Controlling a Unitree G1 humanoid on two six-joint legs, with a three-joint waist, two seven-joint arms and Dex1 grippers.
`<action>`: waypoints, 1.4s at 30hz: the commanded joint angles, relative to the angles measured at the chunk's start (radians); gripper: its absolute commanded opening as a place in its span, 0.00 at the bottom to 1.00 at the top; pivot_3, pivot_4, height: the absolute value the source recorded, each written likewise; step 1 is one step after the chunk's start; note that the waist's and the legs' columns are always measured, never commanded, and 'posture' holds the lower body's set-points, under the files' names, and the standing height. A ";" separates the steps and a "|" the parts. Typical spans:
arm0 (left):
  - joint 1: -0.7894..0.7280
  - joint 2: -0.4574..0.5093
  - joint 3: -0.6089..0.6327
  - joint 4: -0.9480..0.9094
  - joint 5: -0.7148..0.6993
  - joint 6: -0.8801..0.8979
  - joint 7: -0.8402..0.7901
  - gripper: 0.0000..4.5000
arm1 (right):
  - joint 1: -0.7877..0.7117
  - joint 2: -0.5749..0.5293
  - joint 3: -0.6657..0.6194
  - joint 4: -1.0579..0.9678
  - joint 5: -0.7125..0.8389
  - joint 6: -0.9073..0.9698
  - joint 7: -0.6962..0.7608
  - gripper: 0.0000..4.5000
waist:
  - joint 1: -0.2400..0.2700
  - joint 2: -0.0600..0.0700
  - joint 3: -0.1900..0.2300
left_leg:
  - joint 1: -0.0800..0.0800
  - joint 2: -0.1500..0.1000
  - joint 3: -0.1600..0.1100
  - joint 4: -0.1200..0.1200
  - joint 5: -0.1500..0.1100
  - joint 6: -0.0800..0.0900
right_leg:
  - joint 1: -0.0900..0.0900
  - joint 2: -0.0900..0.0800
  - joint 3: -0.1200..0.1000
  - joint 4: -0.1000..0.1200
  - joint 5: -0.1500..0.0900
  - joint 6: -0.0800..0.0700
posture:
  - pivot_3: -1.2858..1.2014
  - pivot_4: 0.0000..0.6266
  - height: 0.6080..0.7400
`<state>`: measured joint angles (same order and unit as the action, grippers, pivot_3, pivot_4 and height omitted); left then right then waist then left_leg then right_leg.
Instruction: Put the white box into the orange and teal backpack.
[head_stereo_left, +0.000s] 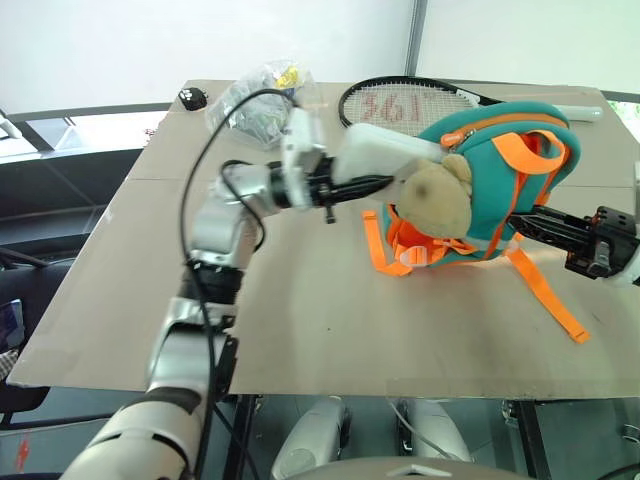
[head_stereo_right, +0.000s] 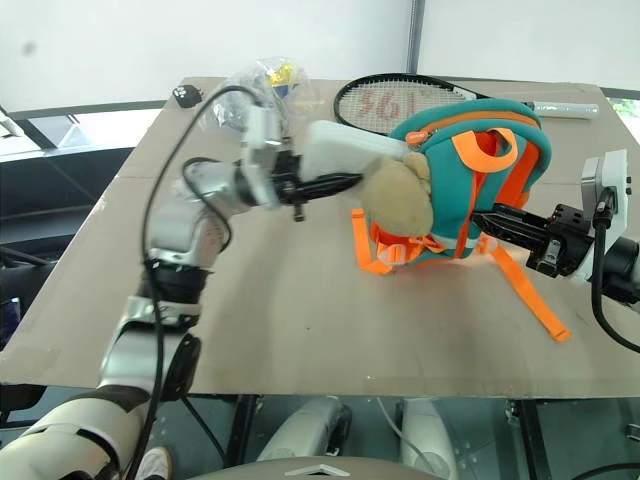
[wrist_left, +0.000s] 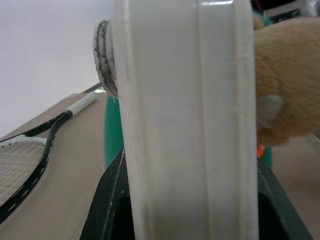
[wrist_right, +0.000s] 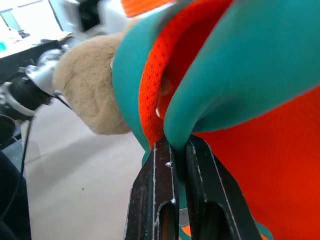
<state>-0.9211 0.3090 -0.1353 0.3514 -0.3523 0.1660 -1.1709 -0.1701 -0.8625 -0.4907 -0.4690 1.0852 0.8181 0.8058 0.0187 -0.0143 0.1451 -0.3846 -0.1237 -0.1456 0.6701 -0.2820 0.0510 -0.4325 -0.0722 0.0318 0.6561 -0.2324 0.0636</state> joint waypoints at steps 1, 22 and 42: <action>-0.135 -0.093 -0.102 0.155 0.129 -0.022 0.052 0.25 | -0.035 0.027 0.012 -0.057 0.032 -0.034 -0.026 0.01 | -0.002 0.000 0.000 | 0.000 0.000 0.000 0.000 0.000 0.000 | 0.000 0.000 0.000 0.000 0.000 0.000 | 0.52 0.24 0.99; -0.096 0.214 0.216 0.048 -0.214 0.600 -0.228 0.97 | -0.046 0.140 0.110 -0.024 -0.140 -0.128 -0.169 0.00 | -0.070 0.000 0.000 | 0.000 0.001 0.002 -0.003 0.000 0.000 | -0.011 0.006 0.009 0.007 0.000 0.000 | 0.52 0.24 0.99; 0.105 -0.066 0.183 -0.435 -0.316 0.760 0.404 0.69 | -0.126 0.147 0.158 0.012 -0.157 -0.113 -0.164 0.00 | -0.027 0.000 0.000 | 0.002 -0.002 0.000 0.000 0.000 0.000 | -0.005 0.002 0.009 0.006 0.000 0.000 | 0.52 0.24 0.99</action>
<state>-0.7943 0.2371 0.0539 -0.0670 -0.6700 0.9567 -0.7705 -0.2893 -0.7185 -0.3104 -0.4145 0.9203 0.7173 0.6543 -0.0081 -0.0142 0.1455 -0.3823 -0.1255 -0.1455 0.6696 -0.2820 0.0507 -0.4376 -0.0698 0.0413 0.6623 -0.2324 0.0638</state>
